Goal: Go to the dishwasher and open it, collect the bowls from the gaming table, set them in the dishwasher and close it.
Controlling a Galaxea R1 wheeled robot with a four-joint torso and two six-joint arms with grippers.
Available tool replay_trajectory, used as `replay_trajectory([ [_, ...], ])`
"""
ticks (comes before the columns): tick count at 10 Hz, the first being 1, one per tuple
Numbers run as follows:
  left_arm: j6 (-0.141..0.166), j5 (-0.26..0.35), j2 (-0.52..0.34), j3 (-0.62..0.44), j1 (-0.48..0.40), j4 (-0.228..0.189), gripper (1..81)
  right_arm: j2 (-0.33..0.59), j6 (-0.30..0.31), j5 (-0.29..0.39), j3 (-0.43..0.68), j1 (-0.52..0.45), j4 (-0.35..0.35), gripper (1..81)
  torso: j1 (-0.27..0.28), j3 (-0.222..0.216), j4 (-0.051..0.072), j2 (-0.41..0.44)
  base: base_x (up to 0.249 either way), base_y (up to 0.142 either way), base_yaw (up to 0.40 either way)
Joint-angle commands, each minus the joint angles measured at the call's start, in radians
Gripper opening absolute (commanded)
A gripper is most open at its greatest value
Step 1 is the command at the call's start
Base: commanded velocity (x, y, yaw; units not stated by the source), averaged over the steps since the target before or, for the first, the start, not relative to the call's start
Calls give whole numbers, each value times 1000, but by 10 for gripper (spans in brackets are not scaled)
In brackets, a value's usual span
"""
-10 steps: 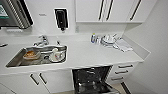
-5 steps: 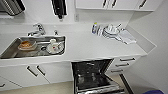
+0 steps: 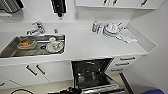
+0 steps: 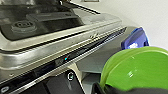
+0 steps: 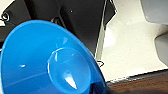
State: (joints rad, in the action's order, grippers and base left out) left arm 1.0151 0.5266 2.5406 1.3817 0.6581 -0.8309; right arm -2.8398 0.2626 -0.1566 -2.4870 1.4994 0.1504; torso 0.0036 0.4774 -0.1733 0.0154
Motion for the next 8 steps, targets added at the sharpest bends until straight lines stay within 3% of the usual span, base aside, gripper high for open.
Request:
replay_trajectory([
  [1,108,-131,29,23,-140,-93,10,27,3,72,2,19,5,10,0,0,0,0,0,0,0],
  [3,203,-141,95,91,-189,-177,10,40,3,72,8,23,5,10,0,0,0,0,0,0,0],
  [4,230,-145,130,135,-215,-188,10,46,4,72,14,23,3,10,0,0,0,0,0,0,0],
  [8,241,-143,274,249,-280,-188,10,41,4,72,11,17,-2,10,0,0,0,0,0,0,0],
])
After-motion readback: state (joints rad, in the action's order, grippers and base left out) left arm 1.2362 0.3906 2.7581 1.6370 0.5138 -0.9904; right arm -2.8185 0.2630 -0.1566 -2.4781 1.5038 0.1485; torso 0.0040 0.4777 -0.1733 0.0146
